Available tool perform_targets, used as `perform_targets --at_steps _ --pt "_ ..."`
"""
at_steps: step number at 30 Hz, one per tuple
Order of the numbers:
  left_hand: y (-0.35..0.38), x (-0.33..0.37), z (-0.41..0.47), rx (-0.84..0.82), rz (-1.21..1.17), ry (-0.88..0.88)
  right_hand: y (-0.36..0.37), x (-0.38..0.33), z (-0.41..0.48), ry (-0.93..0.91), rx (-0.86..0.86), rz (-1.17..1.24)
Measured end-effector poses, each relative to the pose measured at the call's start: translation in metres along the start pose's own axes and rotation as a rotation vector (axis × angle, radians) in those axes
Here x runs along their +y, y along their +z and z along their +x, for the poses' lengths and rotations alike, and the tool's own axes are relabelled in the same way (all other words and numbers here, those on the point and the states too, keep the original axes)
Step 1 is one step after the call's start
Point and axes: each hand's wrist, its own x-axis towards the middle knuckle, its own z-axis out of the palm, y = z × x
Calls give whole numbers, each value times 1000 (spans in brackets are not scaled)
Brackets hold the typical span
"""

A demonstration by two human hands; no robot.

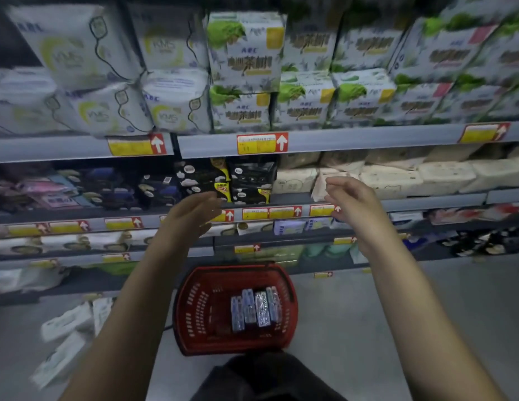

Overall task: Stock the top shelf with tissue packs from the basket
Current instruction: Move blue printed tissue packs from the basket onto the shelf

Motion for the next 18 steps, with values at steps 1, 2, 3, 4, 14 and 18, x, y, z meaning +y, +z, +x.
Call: perform_targets --at_steps 1,2,3,4,14,18 --pt "-2 -5 3 13 -1 -18 2 3 2 7 -9 -3" --pt "-2 -9 5 16 -3 -31 5 6 3 19 -16 -3" --pt "-1 -14 7 21 -1 -44 8 11 4 32 -23 -3" --pt "-1 -20 9 35 1 -63 11 16 6 46 -30 -9" --pt "-19 -103 22 119 -69 -315 54 87 17 280 -129 -40" --pt "-31 -142 29 218 -112 -347 66 129 23 367 -157 -41"
